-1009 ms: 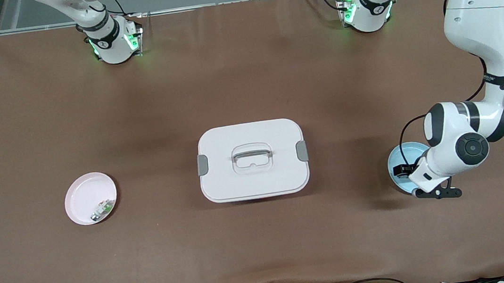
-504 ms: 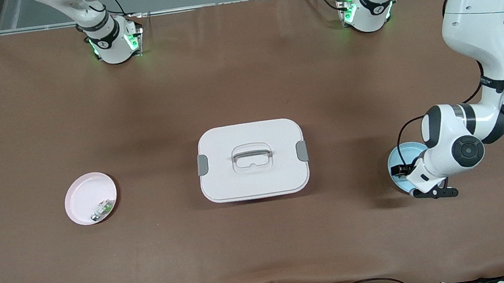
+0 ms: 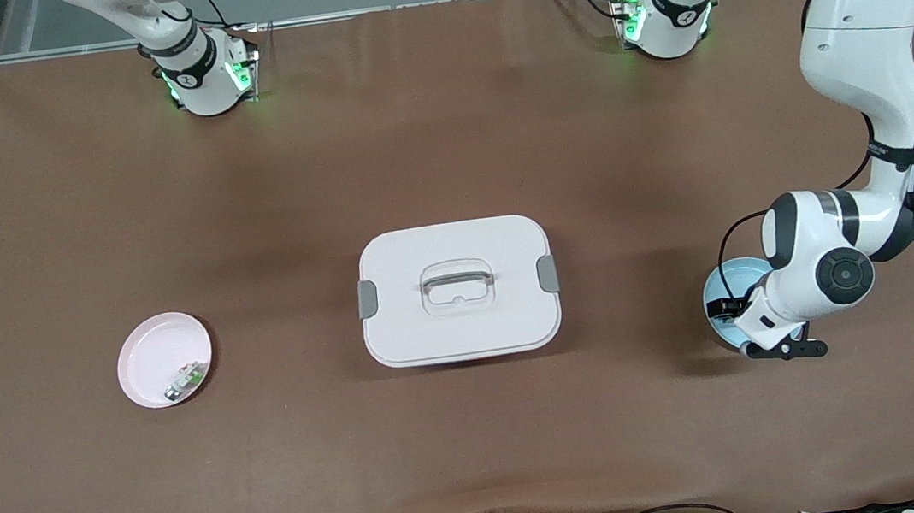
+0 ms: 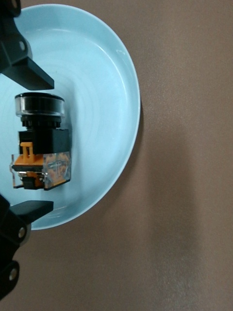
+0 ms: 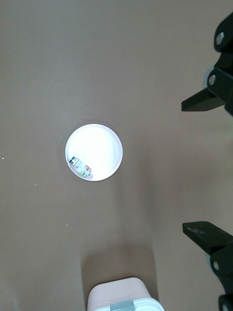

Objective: Transfer orange switch to right arm and place
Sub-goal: 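Lift the switch with the left gripper and carry it over the white box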

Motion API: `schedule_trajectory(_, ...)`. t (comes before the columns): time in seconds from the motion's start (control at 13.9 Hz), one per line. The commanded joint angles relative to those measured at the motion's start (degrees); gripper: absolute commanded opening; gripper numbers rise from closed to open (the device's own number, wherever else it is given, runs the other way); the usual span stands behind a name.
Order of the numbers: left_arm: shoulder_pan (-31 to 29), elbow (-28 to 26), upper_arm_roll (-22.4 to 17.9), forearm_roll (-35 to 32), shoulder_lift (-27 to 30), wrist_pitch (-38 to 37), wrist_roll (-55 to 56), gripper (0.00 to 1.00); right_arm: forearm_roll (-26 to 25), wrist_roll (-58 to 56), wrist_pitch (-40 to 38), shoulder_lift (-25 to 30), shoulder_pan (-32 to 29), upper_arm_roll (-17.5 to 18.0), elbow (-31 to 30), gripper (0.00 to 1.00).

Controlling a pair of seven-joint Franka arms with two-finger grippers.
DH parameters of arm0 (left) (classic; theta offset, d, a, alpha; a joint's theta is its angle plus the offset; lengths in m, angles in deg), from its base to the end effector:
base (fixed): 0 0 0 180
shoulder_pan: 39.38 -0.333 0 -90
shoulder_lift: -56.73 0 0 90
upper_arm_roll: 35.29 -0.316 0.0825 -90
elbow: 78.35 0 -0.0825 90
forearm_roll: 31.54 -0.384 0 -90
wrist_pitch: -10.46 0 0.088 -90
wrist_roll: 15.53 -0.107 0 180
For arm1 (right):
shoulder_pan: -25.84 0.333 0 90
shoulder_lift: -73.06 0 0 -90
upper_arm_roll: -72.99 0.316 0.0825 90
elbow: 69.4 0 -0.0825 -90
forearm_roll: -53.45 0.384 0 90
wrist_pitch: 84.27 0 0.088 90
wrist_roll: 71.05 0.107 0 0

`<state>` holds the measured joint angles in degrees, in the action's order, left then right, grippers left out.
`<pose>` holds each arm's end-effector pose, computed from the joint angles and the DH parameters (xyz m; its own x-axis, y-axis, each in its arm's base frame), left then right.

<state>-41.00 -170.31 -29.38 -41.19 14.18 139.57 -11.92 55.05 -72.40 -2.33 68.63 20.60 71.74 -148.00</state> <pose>0.6833 -0.0383 0.1870 0.9915 -0.0971 -0.0869 -0.1023 -0.9932 -0.0565 0.5606 -0.0599 0.6616 0.9962 -0.0856 -0.0183 -0.0861 -0.9959 -0.0265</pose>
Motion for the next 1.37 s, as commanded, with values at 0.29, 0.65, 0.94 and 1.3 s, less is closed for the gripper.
schedule_trajectory(0.29, 0.0, 0.0, 0.2, -0.4, -0.3, 1.0, 2.4, 0.66, 0.2, -0.2, 0.1, 0.9, -0.6, 0.4, -0.5, 1.0)
schedule_trajectory(0.65, 0.0, 0.1, 0.2, -0.5, -0.3, 1.0, 5.4, 0.32, 0.2, -0.2, 0.0, 0.8, -0.6, 0.4, -0.5, 1.0)
schedule_trajectory(0.94, -0.4, 0.0, 0.3, -0.2, 0.4, 0.5, 5.9, 0.32, 0.2, -0.2, -0.1, 0.9, -0.4, 0.5, -0.5, 1.0)
schedule_trajectory(1.3, -0.8, -0.3, 0.7, -0.1, 6.8, -7.0, 9.7, 0.32, 0.2, -0.3, 0.0, 0.9, -0.5, 0.5, -0.5, 1.0)
